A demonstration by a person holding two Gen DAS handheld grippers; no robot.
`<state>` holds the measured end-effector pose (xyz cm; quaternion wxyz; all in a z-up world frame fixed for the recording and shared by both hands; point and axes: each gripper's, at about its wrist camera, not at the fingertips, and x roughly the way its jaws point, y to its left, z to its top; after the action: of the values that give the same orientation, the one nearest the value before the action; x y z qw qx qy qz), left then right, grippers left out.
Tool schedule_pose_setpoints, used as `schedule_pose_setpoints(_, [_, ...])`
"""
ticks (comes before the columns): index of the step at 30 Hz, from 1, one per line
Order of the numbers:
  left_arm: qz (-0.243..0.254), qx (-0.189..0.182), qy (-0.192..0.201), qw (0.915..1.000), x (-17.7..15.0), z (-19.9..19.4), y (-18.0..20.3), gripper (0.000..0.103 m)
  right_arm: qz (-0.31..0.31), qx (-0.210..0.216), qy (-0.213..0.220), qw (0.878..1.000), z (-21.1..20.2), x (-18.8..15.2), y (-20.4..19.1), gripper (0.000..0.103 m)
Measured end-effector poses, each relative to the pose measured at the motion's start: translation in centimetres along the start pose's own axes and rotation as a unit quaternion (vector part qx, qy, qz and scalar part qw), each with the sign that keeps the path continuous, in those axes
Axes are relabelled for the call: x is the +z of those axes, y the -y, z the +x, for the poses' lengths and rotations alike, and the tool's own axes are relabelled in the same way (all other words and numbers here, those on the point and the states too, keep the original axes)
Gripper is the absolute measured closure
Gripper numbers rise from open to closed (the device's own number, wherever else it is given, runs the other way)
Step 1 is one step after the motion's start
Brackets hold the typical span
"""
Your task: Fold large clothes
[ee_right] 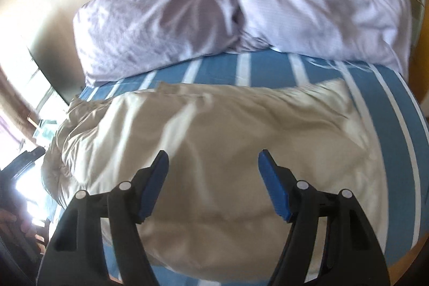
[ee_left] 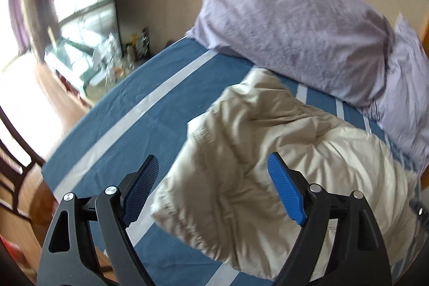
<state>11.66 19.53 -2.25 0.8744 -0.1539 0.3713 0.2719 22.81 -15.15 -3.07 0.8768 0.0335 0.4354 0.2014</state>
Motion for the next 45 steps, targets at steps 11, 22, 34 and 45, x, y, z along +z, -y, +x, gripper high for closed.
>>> schedule_pose_setpoints(11, [0.132, -0.03, 0.001, 0.9908, -1.0, 2.3, 9.0, 0.019, -0.055, -0.017, -0.019, 0.998, 5.0, -0.5, -5.4, 0.033])
schedule_pose_setpoints(22, [0.151, -0.033, -0.027, 0.9876, -1.1, 6.0, 12.1, 0.018, -0.038, -0.016, -0.045, 0.998, 8.2, -0.7, -4.7, 0.024])
schedule_pose_setpoints(34, [0.164, -0.003, -0.032, 0.9859, -1.3, 8.7, 13.1, 0.012, -0.038, -0.006, -0.039, 0.999, 9.4, -1.1, -4.2, 0.022])
schedule_pose_setpoints(45, [0.152, 0.003, -0.053, 0.9869, -0.9, 8.2, 12.5, 0.011, -0.038, 0.01, -0.052, 0.998, 9.3, -0.3, -3.7, 0.02])
